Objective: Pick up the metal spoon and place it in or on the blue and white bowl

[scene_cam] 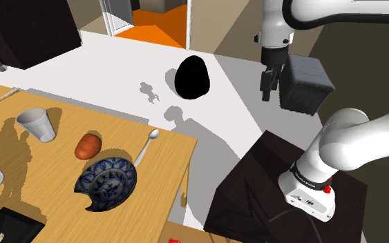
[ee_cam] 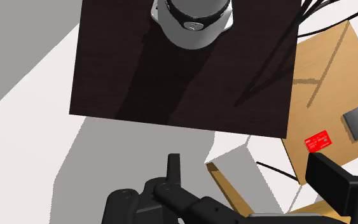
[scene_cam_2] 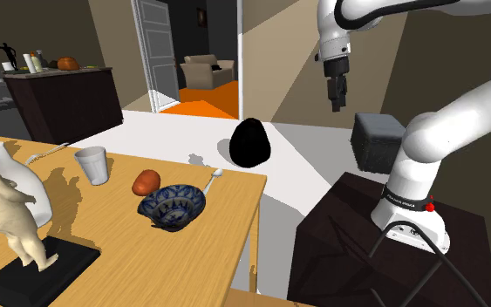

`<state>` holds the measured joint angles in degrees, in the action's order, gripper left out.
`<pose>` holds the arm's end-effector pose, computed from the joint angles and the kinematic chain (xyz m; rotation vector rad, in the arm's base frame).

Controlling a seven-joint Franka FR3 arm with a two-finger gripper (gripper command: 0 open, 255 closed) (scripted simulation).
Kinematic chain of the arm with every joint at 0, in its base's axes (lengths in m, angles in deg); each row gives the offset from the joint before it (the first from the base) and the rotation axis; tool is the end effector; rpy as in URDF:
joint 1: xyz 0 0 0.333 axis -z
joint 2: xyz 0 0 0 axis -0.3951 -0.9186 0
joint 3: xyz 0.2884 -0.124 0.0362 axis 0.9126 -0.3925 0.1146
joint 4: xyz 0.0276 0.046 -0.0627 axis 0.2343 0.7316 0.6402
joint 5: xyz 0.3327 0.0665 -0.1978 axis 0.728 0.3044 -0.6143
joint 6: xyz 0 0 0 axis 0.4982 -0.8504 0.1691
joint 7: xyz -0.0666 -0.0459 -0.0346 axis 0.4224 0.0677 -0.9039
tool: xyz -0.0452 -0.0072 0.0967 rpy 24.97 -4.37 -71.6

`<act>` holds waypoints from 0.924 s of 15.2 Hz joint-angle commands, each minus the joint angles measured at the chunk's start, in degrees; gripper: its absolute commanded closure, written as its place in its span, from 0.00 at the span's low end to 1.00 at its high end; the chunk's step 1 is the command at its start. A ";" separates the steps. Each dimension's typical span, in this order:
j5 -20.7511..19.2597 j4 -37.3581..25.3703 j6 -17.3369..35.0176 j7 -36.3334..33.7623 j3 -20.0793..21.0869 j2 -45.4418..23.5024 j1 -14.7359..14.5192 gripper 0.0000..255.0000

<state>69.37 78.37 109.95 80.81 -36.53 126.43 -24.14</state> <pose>0.2920 0.0319 0.5286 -3.1019 -0.1904 0.4114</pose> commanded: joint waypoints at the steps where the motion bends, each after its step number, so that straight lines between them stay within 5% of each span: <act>1: 0.00 0.00 0.00 0.00 0.00 0.00 0.00 0.00; 14: 2.26 -6.66 20.76 -2.44 6.46 -25.10 -2.94 0.00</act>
<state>71.64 72.37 129.29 78.54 -30.52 103.16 -26.88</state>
